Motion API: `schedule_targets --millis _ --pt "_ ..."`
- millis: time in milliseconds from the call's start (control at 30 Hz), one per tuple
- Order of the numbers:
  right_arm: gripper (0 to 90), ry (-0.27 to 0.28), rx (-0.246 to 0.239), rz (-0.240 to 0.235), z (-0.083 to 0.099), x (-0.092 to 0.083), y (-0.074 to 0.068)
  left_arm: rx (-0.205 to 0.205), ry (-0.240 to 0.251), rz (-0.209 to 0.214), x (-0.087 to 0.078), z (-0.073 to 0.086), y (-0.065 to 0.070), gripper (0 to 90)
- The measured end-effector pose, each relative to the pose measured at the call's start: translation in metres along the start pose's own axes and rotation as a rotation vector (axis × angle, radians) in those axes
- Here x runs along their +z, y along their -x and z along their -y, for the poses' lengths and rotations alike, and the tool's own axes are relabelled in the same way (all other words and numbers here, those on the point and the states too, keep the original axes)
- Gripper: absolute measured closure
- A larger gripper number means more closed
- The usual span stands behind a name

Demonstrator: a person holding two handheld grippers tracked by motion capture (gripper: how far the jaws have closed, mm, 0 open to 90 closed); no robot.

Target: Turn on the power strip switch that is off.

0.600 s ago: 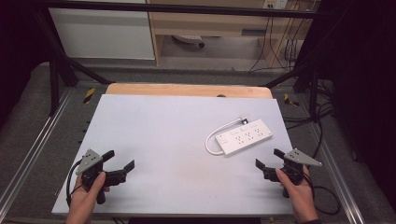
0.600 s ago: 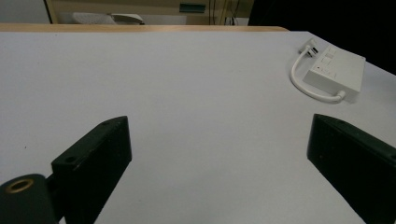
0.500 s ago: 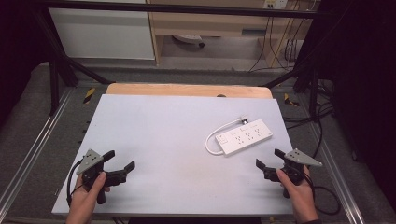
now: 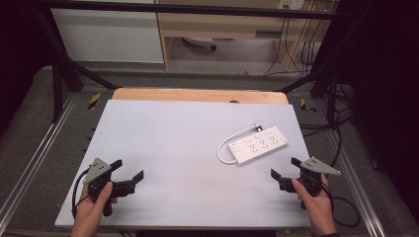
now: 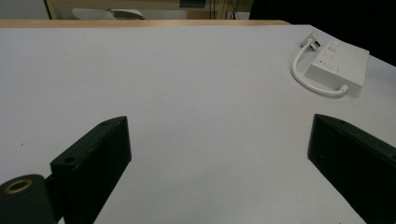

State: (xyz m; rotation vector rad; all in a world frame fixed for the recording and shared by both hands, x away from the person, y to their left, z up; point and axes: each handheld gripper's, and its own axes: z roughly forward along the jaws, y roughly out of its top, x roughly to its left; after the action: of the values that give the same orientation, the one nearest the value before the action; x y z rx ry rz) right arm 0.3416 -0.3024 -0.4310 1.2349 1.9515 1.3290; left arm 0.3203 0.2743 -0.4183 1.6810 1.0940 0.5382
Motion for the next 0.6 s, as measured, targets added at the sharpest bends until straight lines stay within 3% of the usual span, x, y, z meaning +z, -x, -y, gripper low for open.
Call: schedule_targets --millis 600 --pt "3.8 0.016 0.022 -0.028 -0.0075 -0.0057 -0.0007 0.002 -0.005 0.002 0.0005 0.0002 0.0001 5.7"
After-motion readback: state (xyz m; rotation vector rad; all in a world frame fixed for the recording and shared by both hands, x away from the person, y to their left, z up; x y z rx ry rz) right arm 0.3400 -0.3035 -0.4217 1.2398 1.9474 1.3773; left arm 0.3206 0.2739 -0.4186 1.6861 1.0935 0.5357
